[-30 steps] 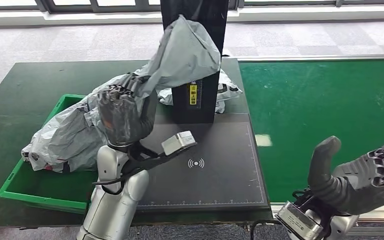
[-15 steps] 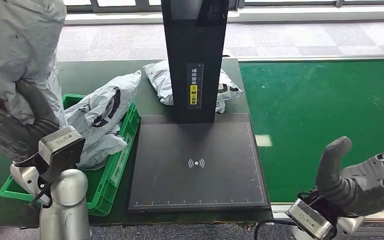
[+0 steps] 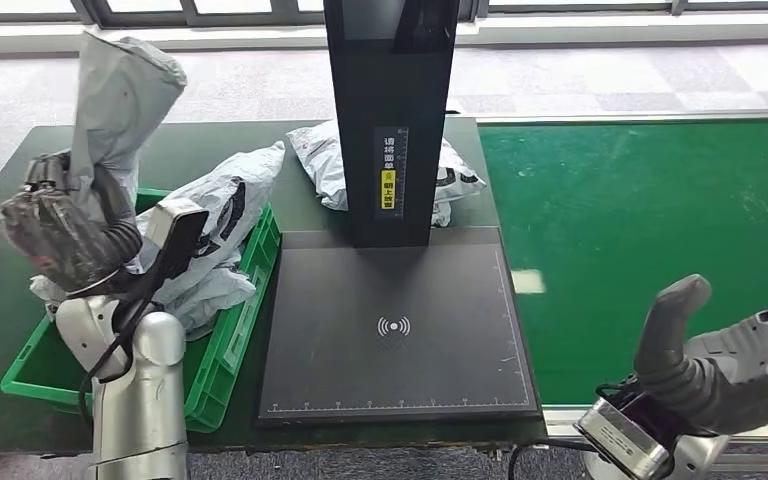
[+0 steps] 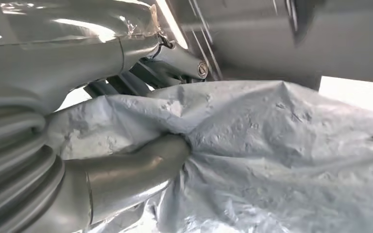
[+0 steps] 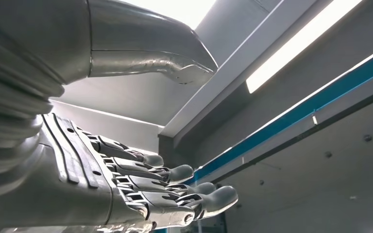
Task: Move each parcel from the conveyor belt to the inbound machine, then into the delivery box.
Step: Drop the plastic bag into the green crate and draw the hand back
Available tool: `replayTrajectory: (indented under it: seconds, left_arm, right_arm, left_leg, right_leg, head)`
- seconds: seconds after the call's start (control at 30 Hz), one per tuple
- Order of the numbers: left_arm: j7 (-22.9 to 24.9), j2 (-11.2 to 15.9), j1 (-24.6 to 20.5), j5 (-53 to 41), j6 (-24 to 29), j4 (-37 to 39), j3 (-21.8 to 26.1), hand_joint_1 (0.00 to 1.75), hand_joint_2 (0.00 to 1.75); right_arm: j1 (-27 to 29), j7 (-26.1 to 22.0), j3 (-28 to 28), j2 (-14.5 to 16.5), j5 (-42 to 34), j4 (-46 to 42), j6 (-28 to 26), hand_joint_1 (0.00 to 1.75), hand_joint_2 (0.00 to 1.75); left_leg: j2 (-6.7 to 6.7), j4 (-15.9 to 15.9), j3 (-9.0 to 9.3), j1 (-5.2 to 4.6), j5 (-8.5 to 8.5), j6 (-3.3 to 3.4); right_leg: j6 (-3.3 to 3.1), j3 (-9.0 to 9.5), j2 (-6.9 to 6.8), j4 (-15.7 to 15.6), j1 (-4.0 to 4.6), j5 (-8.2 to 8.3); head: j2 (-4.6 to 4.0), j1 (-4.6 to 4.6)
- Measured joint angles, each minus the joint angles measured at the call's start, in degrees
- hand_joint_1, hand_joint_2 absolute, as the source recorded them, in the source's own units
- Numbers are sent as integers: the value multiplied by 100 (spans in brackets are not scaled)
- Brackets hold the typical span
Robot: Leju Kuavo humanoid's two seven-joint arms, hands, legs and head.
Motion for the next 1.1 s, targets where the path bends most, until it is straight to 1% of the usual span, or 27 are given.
replayTrajectory:
  seconds: [0.1, 0.17, 0.23, 0.37, 0.43, 0.57, 0.7, 0.73, 0.83, 0.87, 0.93, 1.0, 1.07, 1.1]
  left_arm:
    - [639, 41, -268, -615, 1, 1100, 2, 175, 175]
    - [837, 97, -424, -708, 2, 1709, 2, 175, 175]
    - [899, 146, -542, -721, 3, 2152, 2, 175, 175]
    - [922, 203, -673, -738, 9, 2652, 2, 175, 175]
    - [1021, 234, -732, -746, 11, 2832, -15, 175, 175]
    - [1625, 372, -922, -751, -14, 3457, -241, 175, 175]
    - [1979, 502, -1070, -756, -148, 4011, -445, 175, 175]
    - [2058, 528, -1100, -758, -188, 4126, -484, 142, 175]
    - [2277, 594, -1171, -760, -273, 4403, -562, 11, 175]
    - [2347, 614, -1187, -760, -276, 4473, -574, 0, 175]
    - [2452, 647, -1199, -740, -204, 4558, -582, 0, 175]
    - [2463, 668, -1192, -662, -76, 4569, -574, 0, 87]
    - [2370, 676, -1155, -560, -6, 4499, -546, 0, 0]
    - [2302, 677, -1123, -514, 5, 4434, -521, 0, 0]
  right_arm:
    - [0, -1, 0, 0, 36, 2, 2, 0, 175]
    - [0, -1, 0, 0, 55, 4, 2, 0, 175]
    - [0, -1, 0, 0, 62, 5, 2, 0, 175]
    - [0, -1, 0, 0, 65, 7, 2, 0, 175]
    - [0, -1, 0, 0, 74, 7, 2, 0, 175]
    - [0, -1, 0, 0, 102, 7, 2, 0, 175]
    - [-1, -1, 0, 0, 109, 26, 2, 0, 175]
    - [-2, -1, 0, 1, 110, 33, 2, 0, 175]
    - [-4, -1, 0, 2, 107, 59, 2, 0, 175]
    - [-5, -2, 0, 2, 104, 70, 2, 0, 175]
    - [-7, -1, 0, 2, 97, 91, 2, 0, 175]
    - [-8, -1, 0, 2, 91, 110, 2, 0, 175]
    - [-10, -1, 0, 2, 89, 125, 2, 0, 175]
    - [-11, -1, 0, 2, 89, 131, 2, 0, 175]
  left_leg:
    - [0, 0, -1, 0, 1, 1]
    - [4, 0, 0, 0, 1, 0]
    - [5, 0, -1, 0, 1, 0]
    - [3, 0, -2, 0, 0, 0]
    - [2, 0, -2, 1, -1, 0]
    - [1, -1, -2, 1, 0, 0]
    - [2, 0, -1, 1, 1, 0]
    - [2, 0, 0, 1, 1, 0]
    - [2, 0, 0, 1, 1, 0]
    - [2, 0, 0, 1, 1, 0]
    - [2, -1, 0, 1, 1, 0]
    - [2, -1, -1, 1, 0, 0]
    - [2, -1, -1, 1, 0, 0]
    - [2, -1, -1, 1, 0, 0]
  right_leg:
    - [2, 2, 0, 1, 0, 2]
    - [3, 0, 5, 1, 0, 4]
    - [3, -1, 6, 1, 1, 5]
    - [3, 0, 6, 1, 1, 3]
    - [3, -1, 5, 1, 1, 2]
    - [3, 1, 4, 1, 1, 2]
    - [4, 2, 5, 1, 1, 2]
    - [4, 3, 5, 1, 1, 2]
    - [4, 4, 5, 2, 1, 3]
    - [4, 4, 5, 2, 1, 3]
    - [4, 4, 5, 2, 2, 3]
    - [3, 4, 5, 3, 2, 2]
    - [3, 4, 5, 3, 3, 2]
    - [3, 3, 5, 3, 4, 2]
  head:
    - [0, 0]
    - [0, 0]
    - [0, 0]
    - [0, 0]
    - [0, 0]
    - [0, 0]
    - [0, -1]
    - [0, -1]
    - [0, 0]
    - [0, 0]
    - [0, 0]
    - [0, 0]
    - [0, 0]
    - [0, 0]
